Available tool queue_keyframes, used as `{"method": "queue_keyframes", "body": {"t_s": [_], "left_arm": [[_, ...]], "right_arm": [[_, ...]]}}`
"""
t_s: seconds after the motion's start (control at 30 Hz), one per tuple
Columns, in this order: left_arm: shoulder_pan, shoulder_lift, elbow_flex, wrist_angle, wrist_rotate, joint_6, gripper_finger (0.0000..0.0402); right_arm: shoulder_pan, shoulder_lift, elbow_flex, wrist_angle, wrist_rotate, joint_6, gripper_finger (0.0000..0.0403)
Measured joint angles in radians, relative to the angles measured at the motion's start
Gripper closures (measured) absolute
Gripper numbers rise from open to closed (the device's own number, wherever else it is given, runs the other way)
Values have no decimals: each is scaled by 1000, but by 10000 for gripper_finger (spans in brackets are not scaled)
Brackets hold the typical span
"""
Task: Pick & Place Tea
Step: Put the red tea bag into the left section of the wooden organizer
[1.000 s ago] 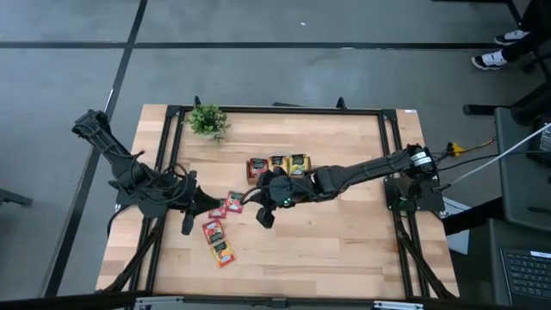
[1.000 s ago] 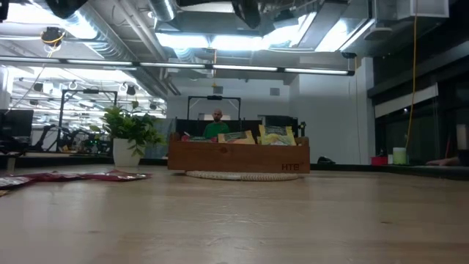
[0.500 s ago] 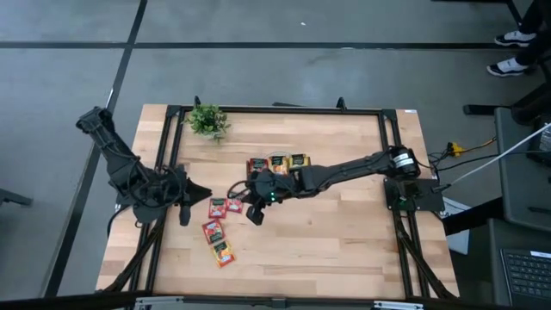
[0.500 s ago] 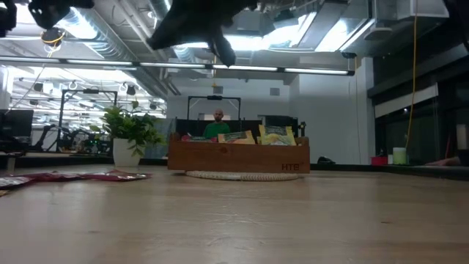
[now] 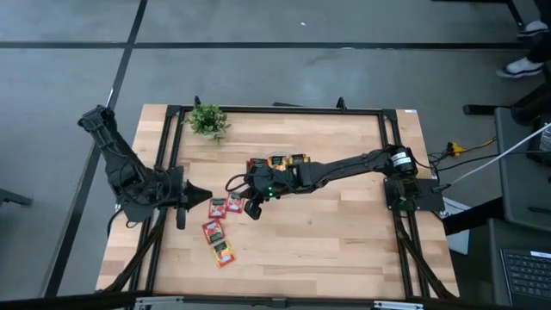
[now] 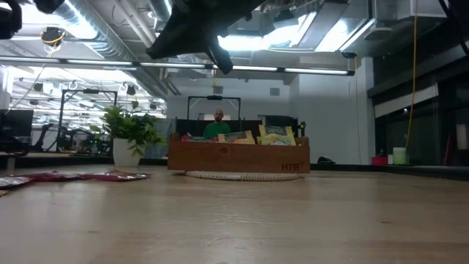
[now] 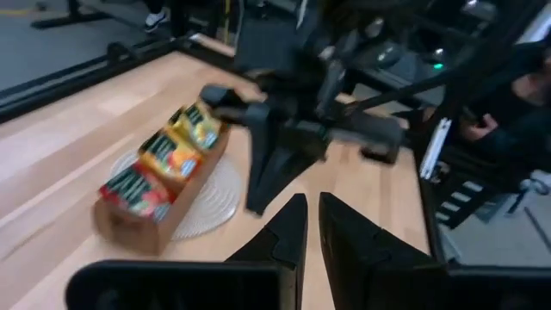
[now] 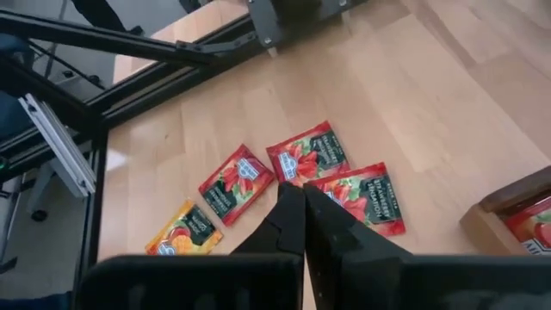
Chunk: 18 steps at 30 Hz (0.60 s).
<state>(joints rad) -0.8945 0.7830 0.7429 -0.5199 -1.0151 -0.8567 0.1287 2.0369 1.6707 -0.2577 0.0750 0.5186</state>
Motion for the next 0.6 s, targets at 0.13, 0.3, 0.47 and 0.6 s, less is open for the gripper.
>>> {"method": "queue_keyframes", "body": {"t_s": [0.13,0.3,0.47,0.6], "left_arm": [[73,0,0,182,115,184,373],[200,8,0,267,284,353,373],[311,6,0,278,391,422,373],[377,6,0,305,482,481,373]], "right_arm": [[1,0,0,0,0,1,400],[4,0,0,-1,1,26,399],[10,0,0,-6,2,33,399],[18,0,0,-6,7,55,398]]}}
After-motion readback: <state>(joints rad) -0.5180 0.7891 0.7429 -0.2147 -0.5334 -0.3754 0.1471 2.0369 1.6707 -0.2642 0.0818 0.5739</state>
